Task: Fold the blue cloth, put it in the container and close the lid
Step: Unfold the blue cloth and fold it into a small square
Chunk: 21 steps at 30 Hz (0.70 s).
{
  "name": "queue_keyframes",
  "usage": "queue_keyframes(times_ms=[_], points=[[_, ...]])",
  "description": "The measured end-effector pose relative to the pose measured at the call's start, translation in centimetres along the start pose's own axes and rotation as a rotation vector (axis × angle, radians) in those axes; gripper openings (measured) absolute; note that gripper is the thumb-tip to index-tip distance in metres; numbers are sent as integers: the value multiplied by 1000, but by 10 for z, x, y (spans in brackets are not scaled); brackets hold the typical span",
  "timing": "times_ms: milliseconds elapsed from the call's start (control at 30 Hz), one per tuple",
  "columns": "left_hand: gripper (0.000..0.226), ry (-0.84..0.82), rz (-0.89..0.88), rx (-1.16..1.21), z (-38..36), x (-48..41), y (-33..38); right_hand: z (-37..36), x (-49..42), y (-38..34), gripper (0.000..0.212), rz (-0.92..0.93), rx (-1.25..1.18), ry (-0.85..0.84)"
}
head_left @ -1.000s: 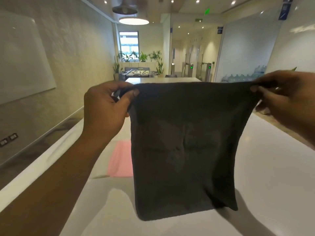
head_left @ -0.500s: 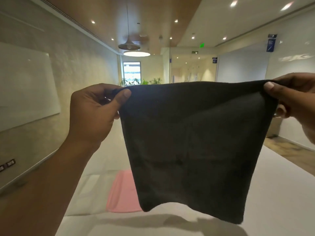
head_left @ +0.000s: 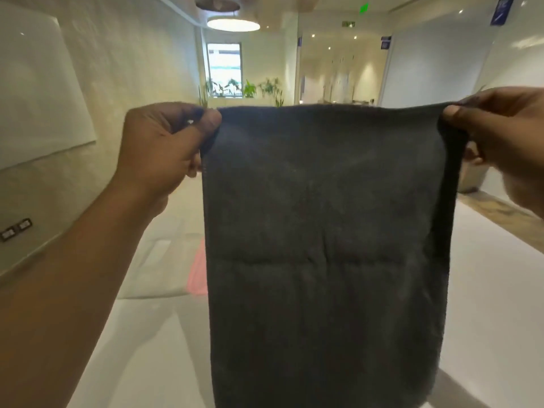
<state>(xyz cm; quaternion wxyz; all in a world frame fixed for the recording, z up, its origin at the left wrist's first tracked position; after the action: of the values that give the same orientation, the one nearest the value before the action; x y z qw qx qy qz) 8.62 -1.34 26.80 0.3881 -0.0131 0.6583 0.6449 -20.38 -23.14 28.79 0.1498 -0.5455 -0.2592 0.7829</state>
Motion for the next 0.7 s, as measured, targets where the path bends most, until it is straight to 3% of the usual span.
queue_keyframes(times_ms=[100,467,700], points=[[21,26,101,-39,-4,12,-32,-16,23,26,10,-23,40,-13],[17,-187,393,-42,-5,109,-114,-29,125,72,9,-180,13,-132],[34,-249,626,-115,3,164,-144,-19,195,71,14,-265,-6,-231]])
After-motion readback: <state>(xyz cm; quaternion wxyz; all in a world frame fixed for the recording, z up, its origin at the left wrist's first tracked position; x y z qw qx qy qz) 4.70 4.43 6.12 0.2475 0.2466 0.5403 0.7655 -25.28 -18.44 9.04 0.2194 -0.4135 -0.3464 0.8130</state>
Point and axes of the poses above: each hand's wrist, its own x-axis away from the middle knuckle, its own z-axis out of the back of the hand, y = z × x, the point moved 2 cm from there along -x, towards the middle knuckle, and after that the axes turned 12 degrees about z, right-handed, at the moved point
